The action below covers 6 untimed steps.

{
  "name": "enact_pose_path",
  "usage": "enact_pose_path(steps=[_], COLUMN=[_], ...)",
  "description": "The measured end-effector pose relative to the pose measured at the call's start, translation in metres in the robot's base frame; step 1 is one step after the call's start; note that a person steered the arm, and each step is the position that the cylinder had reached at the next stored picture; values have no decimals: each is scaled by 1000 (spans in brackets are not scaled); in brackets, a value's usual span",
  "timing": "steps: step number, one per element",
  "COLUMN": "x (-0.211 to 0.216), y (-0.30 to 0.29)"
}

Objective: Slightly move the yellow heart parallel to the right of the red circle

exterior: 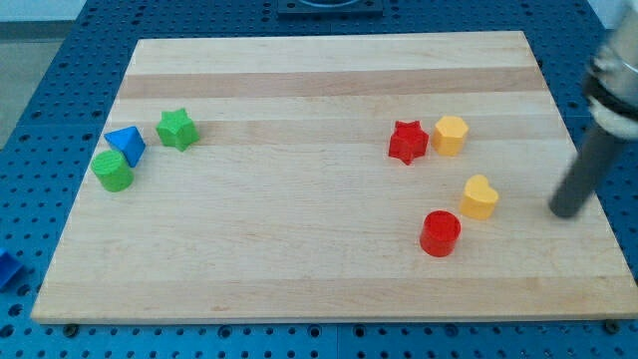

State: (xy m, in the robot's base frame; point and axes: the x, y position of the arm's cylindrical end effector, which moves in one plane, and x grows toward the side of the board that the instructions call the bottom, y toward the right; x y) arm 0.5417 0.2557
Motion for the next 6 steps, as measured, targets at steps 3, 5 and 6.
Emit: enact_pose_path(steps=[3,5,6], x=[-42,-49,-12], y=[-143,-160,-136])
